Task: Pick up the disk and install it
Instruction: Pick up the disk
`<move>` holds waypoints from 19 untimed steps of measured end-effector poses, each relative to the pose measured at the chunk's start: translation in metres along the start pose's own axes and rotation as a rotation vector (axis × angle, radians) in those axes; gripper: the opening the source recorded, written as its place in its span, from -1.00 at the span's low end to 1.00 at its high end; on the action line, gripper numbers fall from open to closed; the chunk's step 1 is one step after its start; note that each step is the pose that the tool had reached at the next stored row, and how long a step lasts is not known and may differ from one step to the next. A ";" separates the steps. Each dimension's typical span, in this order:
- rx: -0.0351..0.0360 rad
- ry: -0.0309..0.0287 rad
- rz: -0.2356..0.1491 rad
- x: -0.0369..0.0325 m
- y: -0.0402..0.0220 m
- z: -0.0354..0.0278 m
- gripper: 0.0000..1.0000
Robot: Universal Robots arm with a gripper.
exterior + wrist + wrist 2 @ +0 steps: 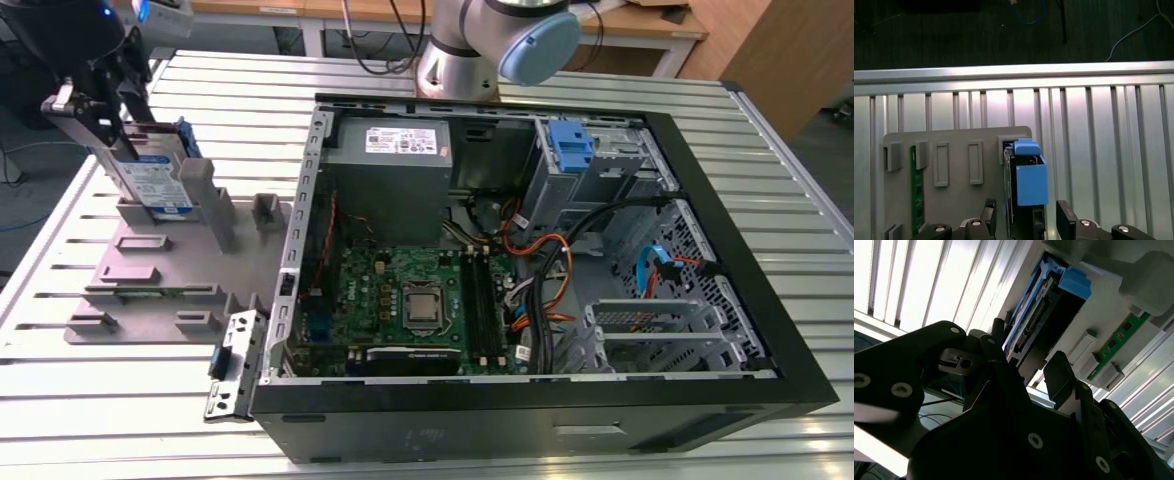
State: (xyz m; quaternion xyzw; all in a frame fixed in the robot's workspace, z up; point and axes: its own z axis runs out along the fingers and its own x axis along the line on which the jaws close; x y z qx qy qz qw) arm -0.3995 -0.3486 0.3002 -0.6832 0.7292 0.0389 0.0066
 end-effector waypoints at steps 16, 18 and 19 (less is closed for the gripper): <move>0.0001 -0.0005 0.000 -0.0001 -0.0027 0.0019 0.18; 0.0000 -0.0004 0.000 0.0000 -0.0028 0.0019 0.18; -0.0001 -0.0004 0.000 0.0000 -0.0028 0.0018 0.18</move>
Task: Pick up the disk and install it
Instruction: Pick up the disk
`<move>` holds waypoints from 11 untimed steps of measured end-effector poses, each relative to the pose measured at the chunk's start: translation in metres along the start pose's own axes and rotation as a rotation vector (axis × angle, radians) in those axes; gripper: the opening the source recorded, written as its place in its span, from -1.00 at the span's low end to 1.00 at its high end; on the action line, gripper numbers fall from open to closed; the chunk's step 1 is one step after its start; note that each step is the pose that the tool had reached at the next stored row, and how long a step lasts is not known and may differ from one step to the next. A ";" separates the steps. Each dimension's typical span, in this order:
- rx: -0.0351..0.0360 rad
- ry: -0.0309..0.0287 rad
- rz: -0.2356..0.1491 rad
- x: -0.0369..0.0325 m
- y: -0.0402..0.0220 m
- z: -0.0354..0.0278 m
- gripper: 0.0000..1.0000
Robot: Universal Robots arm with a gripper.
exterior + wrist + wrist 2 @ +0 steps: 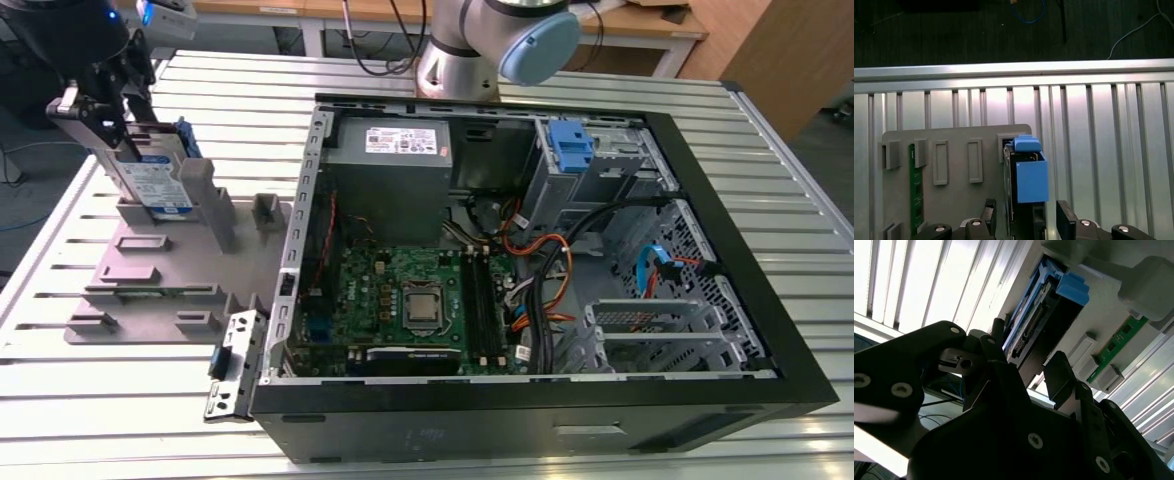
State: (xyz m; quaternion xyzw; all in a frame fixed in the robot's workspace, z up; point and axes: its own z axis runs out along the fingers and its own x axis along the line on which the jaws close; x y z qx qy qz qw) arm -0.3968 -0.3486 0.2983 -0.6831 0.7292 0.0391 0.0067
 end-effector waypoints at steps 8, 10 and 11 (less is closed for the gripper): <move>0.0000 0.0000 0.000 0.0000 -0.0001 0.0000 0.15; 0.0000 0.0000 0.000 0.0000 -0.0001 0.0000 0.03; 0.0000 0.0000 0.000 0.0000 -0.0001 0.0000 -0.10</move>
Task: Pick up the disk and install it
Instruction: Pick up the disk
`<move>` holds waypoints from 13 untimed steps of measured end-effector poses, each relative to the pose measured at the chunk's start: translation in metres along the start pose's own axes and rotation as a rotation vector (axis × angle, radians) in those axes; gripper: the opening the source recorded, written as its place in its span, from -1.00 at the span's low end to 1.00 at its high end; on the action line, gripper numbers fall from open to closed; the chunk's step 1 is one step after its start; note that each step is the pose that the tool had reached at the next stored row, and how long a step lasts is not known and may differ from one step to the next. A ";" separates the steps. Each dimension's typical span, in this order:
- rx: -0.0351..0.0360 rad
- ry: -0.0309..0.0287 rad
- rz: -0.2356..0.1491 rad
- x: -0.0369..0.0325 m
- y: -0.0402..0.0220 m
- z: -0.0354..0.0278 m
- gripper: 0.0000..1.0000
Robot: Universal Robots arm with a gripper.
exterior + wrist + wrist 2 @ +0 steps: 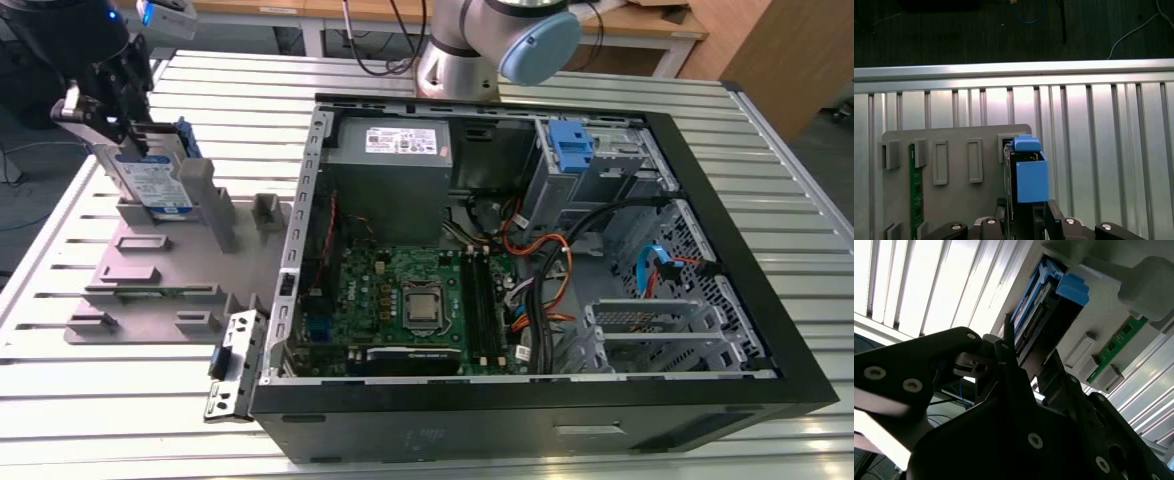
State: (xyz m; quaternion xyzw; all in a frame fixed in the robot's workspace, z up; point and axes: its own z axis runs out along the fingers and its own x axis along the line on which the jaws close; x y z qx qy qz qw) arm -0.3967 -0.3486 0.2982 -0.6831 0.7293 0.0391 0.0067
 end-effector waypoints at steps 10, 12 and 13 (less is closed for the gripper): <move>0.0000 0.0000 0.000 0.0000 -0.0004 0.0000 -0.29; -0.0001 0.0000 0.000 0.0000 -0.0004 0.0000 -0.29; 0.0001 0.0000 0.000 0.0000 -0.0004 0.0000 -0.29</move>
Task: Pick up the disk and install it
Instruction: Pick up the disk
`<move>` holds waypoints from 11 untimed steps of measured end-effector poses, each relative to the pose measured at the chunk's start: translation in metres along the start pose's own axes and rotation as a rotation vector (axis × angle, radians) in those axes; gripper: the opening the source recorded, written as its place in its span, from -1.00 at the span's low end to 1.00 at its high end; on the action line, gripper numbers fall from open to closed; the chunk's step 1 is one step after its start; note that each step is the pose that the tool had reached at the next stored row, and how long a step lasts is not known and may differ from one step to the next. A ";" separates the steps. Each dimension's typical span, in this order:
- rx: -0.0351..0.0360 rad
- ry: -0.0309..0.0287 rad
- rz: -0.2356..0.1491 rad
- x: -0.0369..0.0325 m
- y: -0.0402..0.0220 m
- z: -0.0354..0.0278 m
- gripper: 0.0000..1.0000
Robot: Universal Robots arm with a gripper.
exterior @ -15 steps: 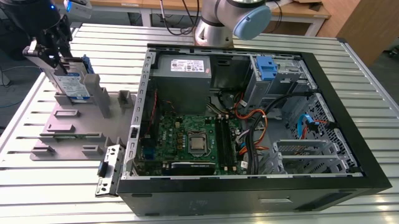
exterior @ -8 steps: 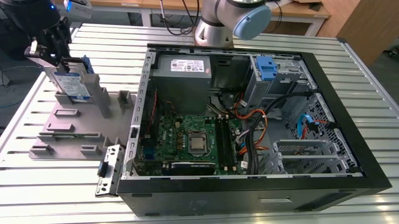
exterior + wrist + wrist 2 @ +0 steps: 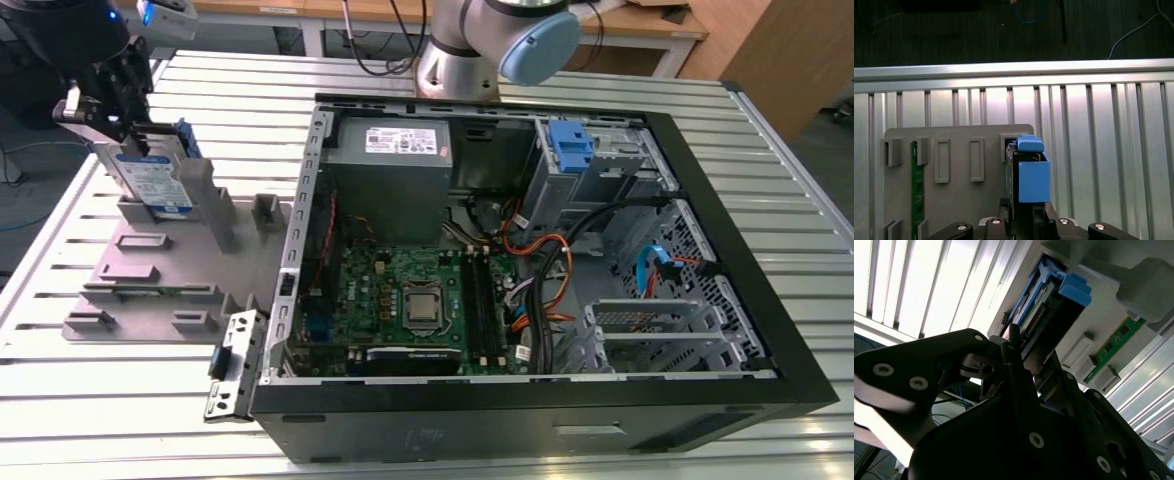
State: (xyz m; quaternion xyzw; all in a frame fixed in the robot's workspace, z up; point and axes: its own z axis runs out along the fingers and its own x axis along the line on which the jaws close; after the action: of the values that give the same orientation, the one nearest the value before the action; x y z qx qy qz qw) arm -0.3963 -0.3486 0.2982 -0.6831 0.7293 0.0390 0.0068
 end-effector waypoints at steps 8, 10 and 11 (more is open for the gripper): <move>0.0000 0.0010 0.000 -0.0002 0.0001 -0.0040 -0.29; 0.0001 0.0011 0.000 -0.0003 0.0002 -0.0055 -0.29; 0.0003 0.0012 0.000 -0.0003 0.0002 -0.0055 -0.29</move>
State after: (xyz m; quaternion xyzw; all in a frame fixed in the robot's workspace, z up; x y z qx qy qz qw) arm -0.3963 -0.3486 0.3037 -0.6831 0.7293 0.0385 0.0064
